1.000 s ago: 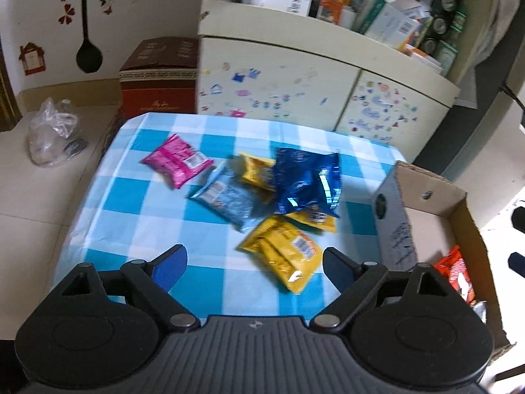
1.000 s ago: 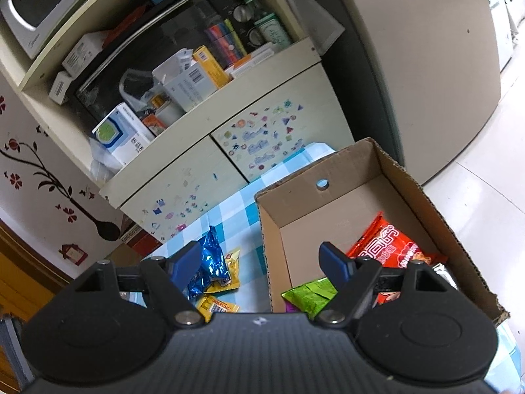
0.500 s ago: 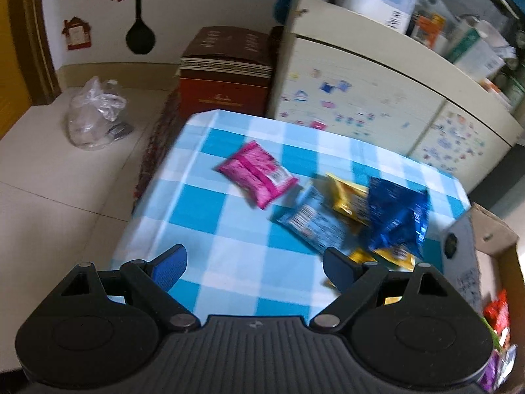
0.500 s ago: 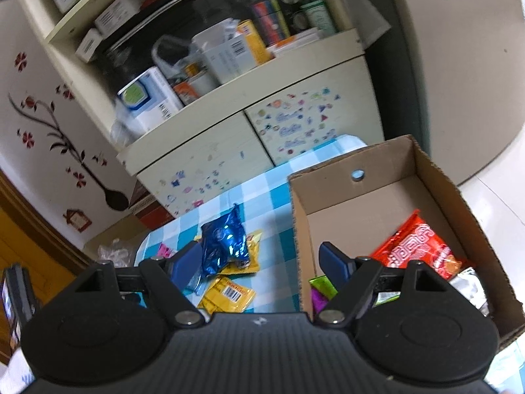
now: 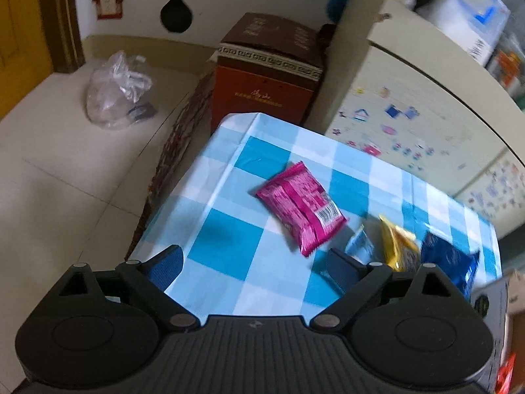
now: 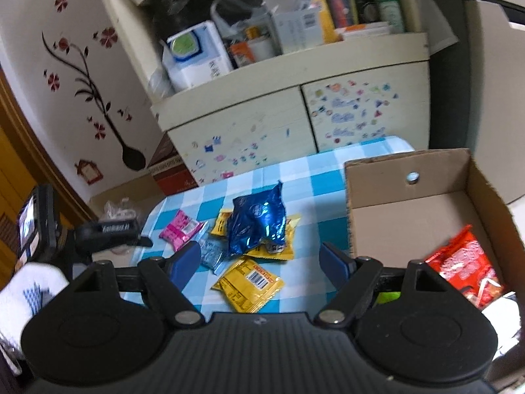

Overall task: Organize snacks
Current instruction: 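Grasp the dark blue bag with the right gripper while the left gripper grasps the pink bag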

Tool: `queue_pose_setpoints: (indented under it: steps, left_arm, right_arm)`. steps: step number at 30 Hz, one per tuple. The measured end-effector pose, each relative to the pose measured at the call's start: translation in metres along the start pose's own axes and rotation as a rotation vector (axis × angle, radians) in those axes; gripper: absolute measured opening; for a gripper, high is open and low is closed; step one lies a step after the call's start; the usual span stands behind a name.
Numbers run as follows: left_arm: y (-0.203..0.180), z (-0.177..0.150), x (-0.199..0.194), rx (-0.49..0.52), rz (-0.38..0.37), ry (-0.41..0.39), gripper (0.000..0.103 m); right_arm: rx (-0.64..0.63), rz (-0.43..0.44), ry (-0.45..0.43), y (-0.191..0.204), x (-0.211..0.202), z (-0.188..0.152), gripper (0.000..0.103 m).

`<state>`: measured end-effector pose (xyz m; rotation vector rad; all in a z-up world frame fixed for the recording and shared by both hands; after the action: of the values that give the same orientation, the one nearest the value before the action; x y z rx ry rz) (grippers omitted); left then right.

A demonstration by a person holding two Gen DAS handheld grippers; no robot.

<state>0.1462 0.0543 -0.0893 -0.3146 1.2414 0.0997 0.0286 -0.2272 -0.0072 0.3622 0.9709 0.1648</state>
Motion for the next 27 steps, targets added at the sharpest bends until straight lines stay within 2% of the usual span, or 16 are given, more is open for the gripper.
queue_pose_setpoints:
  steps: [10,18,23,27]
  left_arm:
    - [-0.011,0.032,0.033,-0.07,-0.031,0.029,0.097]
    - [-0.019,0.05,0.058,-0.098,-0.013,0.045,0.098]
    - [-0.031,0.057,0.066,-0.082,-0.018,0.04,0.098]
    - [-0.034,0.061,0.076,-0.067,0.016,0.039,0.098]
  right_arm:
    - [-0.072,-0.077,0.03,0.012,0.055,0.015,0.081]
    - [-0.081,-0.12,0.029,0.012,0.092,0.032,0.084]
    - [-0.075,-0.132,0.037,0.01,0.112,0.039,0.084]
    - [-0.087,-0.151,0.033,0.011,0.123,0.042,0.088]
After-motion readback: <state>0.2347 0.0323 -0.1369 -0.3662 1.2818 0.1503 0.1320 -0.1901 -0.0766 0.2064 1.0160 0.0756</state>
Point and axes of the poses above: each gripper's, at about its wrist camera, not at the fingertips, and x roughly the way its jaws point, y to its left, z to its top, the point moved 8 cm from there along x, roughly the way its jaws point, and after that the axes turned 14 degrees about y, right-handed, at the moved point
